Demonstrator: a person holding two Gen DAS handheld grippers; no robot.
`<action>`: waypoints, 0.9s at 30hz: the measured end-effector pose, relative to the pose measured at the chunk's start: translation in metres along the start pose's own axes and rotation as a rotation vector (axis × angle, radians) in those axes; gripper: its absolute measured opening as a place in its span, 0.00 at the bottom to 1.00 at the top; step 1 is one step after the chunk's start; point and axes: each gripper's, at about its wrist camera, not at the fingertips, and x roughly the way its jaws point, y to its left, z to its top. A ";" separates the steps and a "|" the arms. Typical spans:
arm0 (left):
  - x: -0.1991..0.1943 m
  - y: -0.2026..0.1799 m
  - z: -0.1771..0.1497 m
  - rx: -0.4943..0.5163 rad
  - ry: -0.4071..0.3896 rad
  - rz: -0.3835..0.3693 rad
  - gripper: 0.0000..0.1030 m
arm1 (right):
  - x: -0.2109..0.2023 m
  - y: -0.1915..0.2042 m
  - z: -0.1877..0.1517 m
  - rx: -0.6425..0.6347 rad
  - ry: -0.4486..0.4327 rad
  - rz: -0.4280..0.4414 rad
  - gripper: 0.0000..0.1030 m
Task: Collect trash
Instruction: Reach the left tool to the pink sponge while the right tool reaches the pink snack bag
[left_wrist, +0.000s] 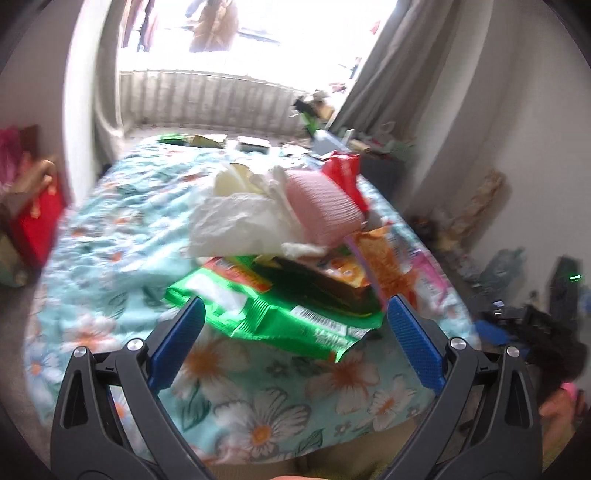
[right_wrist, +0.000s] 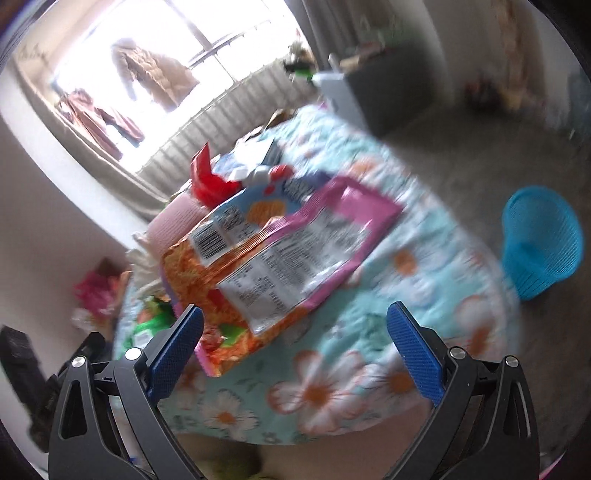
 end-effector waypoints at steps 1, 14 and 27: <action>0.001 0.004 0.002 -0.014 0.002 -0.031 0.93 | 0.007 -0.003 0.003 0.023 0.026 0.032 0.89; 0.012 0.014 0.030 0.001 -0.037 -0.104 0.91 | 0.064 -0.043 0.018 0.268 0.102 0.247 0.69; 0.083 0.037 0.105 -0.241 0.155 -0.274 0.48 | 0.083 -0.076 0.025 0.412 0.088 0.434 0.41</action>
